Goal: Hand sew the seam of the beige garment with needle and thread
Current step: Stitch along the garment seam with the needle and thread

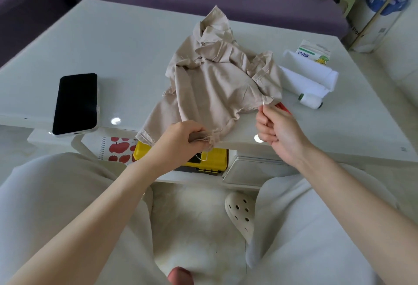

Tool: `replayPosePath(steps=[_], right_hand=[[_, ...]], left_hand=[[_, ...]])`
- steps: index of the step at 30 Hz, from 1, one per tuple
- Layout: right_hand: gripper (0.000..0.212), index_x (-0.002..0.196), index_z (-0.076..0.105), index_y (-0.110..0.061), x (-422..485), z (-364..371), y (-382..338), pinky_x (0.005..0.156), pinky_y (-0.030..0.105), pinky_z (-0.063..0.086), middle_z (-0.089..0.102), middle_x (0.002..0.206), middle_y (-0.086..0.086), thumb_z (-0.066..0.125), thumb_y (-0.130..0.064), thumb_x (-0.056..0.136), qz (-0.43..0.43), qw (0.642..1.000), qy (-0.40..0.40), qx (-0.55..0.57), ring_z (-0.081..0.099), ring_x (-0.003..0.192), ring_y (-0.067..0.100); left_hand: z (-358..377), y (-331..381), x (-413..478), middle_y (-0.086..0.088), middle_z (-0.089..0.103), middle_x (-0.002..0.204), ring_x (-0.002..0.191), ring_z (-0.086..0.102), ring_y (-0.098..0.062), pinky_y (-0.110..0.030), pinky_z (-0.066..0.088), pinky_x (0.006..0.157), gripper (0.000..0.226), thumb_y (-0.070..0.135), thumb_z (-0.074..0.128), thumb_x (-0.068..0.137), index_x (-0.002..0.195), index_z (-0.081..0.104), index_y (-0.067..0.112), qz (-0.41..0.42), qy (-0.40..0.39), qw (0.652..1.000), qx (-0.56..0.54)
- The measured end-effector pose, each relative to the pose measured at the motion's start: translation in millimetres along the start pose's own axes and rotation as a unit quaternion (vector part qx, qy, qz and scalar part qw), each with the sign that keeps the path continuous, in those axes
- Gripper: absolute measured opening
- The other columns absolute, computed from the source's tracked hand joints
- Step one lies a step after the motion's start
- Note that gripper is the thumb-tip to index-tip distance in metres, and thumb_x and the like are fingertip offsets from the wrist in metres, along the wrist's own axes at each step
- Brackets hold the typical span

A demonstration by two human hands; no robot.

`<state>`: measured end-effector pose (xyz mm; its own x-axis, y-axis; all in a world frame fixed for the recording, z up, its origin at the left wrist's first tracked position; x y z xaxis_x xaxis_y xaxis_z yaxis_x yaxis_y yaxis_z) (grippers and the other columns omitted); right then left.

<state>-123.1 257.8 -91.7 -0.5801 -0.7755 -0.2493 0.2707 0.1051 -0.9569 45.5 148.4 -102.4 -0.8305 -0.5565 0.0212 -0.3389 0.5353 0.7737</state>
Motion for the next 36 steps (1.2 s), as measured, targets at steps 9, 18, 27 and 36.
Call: replayPosePath(steps=[9, 18, 27, 36], right_hand=[[0.025, 0.078, 0.043, -0.019, -42.3, -23.1, 49.7, 0.052, 0.018, 0.032, 0.066, 0.066, -0.005, 0.036, -0.015, 0.102, -0.019, 0.901, -0.071, -0.428, 0.038, 0.044, 0.004], [0.018, 0.100, 0.054, -0.006, -53.6, -68.5, 26.2, 0.065, 0.025, 0.029, 0.054, 0.083, -0.002, 0.037, -0.012, 0.101, -0.130, 0.887, 0.234, -0.378, 0.048, 0.073, 0.014], [0.021, 0.099, 0.054, -0.007, -39.0, -94.1, 33.7, 0.069, 0.026, 0.032, 0.060, 0.085, -0.002, 0.034, -0.013, 0.100, -0.088, 0.880, 0.301, -0.358, 0.051, 0.080, 0.019], [0.021, 0.087, 0.046, -0.014, -39.8, -14.4, 36.6, 0.045, 0.011, 0.037, 0.065, 0.100, -0.012, 0.032, -0.016, 0.103, -0.147, 0.922, 0.087, -0.349, 0.048, 0.048, 0.005]], left_hand=[[3.4, 2.9, -3.0, -0.005, 0.039, 0.060, 0.044, 0.030, -0.006, -0.015, 0.027, 0.045, 0.025, 0.018, 0.065, 0.087, 0.082, 0.060, -0.007, 0.002, -0.020, 1.000, -0.015], [1.0, -7.6, -3.2, 0.008, 0.023, 0.053, 0.044, 0.021, -0.005, -0.016, 0.018, 0.045, 0.035, 0.018, 0.064, 0.088, 0.066, 0.039, 0.006, -0.039, -0.008, 0.996, -0.074], [0.4, -10.9, -5.5, -0.005, 0.041, 0.062, 0.051, 0.031, -0.009, -0.012, 0.027, 0.045, 0.030, 0.027, 0.065, 0.087, 0.089, 0.066, -0.003, -0.052, -0.003, 0.995, -0.085], [0.5, -8.1, -7.5, -0.005, 0.043, 0.063, 0.053, 0.034, -0.007, -0.012, 0.027, 0.049, 0.030, 0.028, 0.063, 0.088, 0.089, 0.065, -0.002, -0.053, -0.013, 0.993, -0.103]])
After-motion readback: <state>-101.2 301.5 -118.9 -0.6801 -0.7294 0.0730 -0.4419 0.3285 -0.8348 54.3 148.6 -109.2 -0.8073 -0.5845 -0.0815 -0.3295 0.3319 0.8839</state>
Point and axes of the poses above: each hand's wrist, its own x-axis towards the middle knuckle, its own z-axis out of the palm, y = z × x, the point moved 4 cm from there along x, towards the middle knuckle
